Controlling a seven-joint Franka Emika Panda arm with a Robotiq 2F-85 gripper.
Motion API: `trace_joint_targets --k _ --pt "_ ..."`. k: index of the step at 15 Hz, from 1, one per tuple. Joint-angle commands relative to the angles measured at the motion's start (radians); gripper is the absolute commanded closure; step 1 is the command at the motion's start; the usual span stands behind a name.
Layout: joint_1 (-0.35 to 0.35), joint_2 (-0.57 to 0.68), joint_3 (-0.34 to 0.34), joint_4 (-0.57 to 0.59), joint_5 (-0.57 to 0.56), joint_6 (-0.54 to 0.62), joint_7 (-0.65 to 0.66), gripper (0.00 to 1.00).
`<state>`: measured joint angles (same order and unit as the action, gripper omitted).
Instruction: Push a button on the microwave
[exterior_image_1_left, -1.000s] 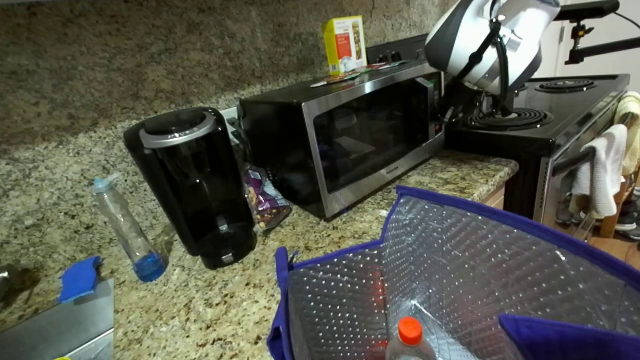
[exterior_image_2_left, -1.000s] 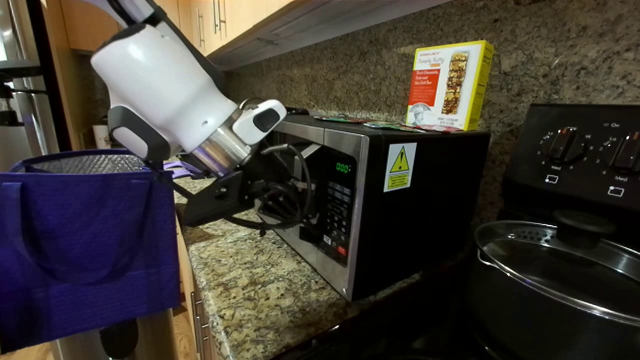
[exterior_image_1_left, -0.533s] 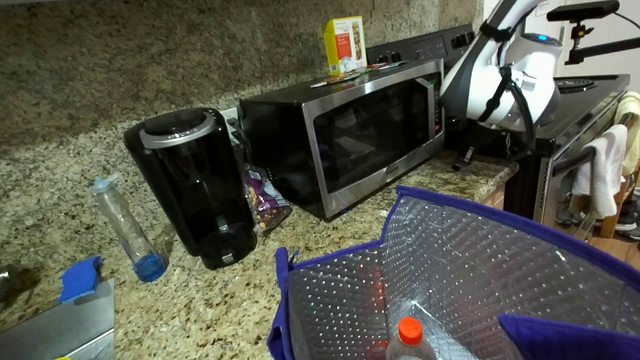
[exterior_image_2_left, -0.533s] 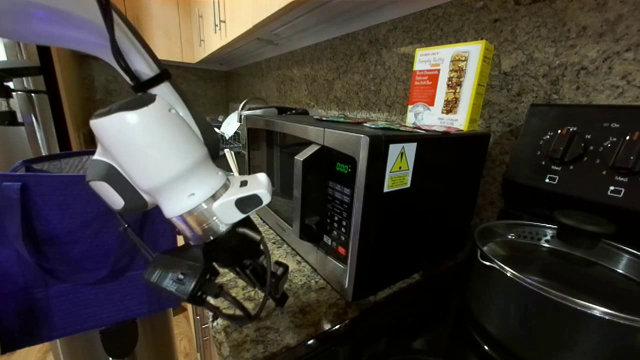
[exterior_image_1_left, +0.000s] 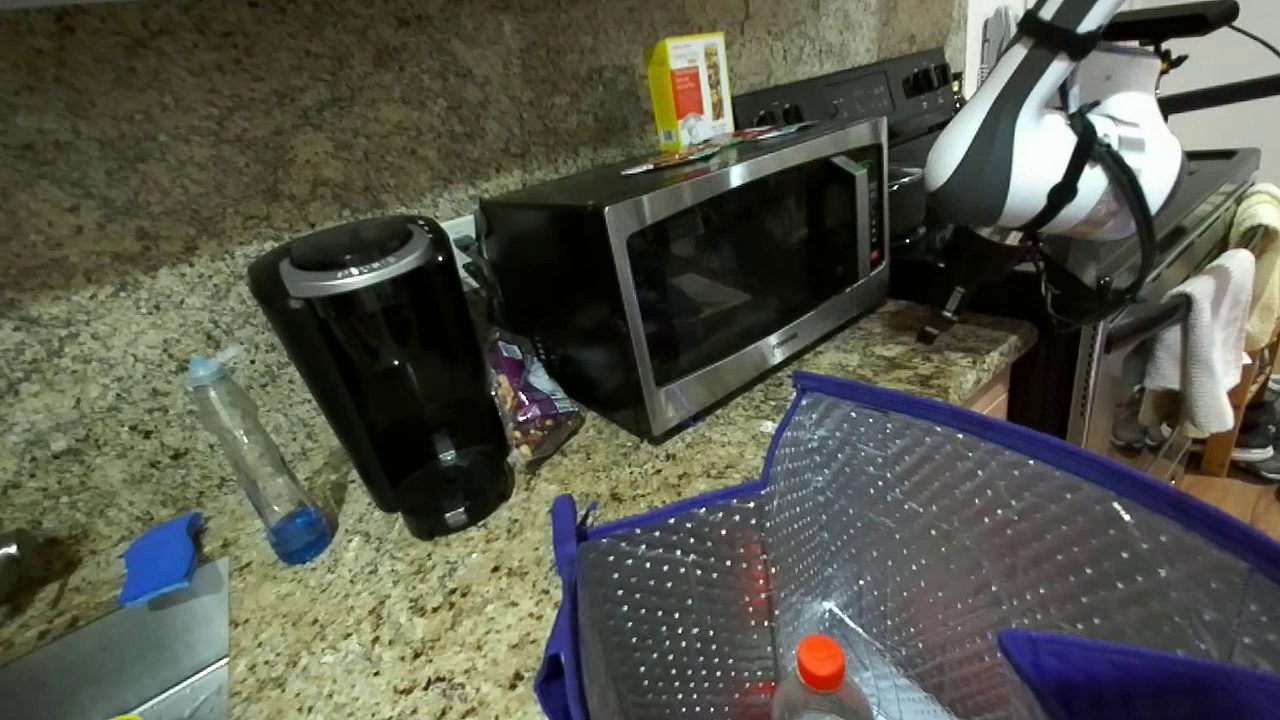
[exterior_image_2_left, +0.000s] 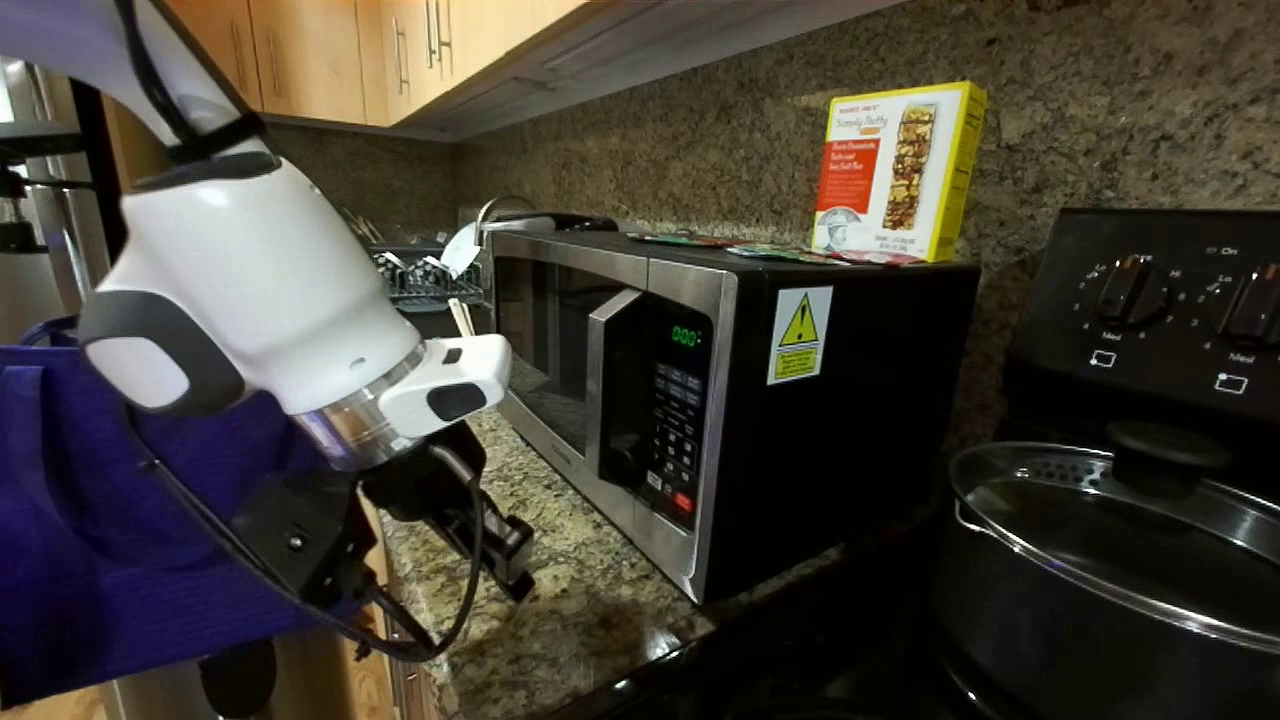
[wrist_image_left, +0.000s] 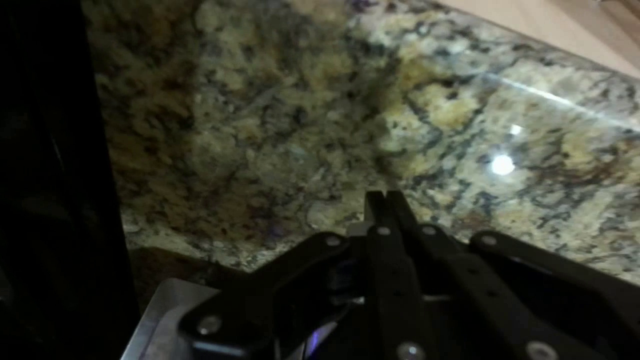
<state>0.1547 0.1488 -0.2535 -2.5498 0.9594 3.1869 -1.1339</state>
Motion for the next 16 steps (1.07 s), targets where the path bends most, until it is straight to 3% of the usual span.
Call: trace_joint_targets --k 1,5,6,9,10,16 --pt "-0.044 -0.112 0.045 -0.096 -0.223 -0.026 0.181 0.94" --pt "-0.127 -0.109 0.055 -0.089 -0.542 -0.090 0.454 0.94" --pt "-0.012 -0.108 -0.080 -0.070 -0.610 -0.144 0.516 0.94" --pt "-0.003 -0.176 -0.111 -0.007 -0.851 -0.387 0.754 0.91" --pt "-0.100 -0.204 0.008 0.012 -0.866 -0.466 0.793 0.93" --pt "-0.097 -0.355 0.169 0.236 -0.862 -0.898 1.051 0.93"
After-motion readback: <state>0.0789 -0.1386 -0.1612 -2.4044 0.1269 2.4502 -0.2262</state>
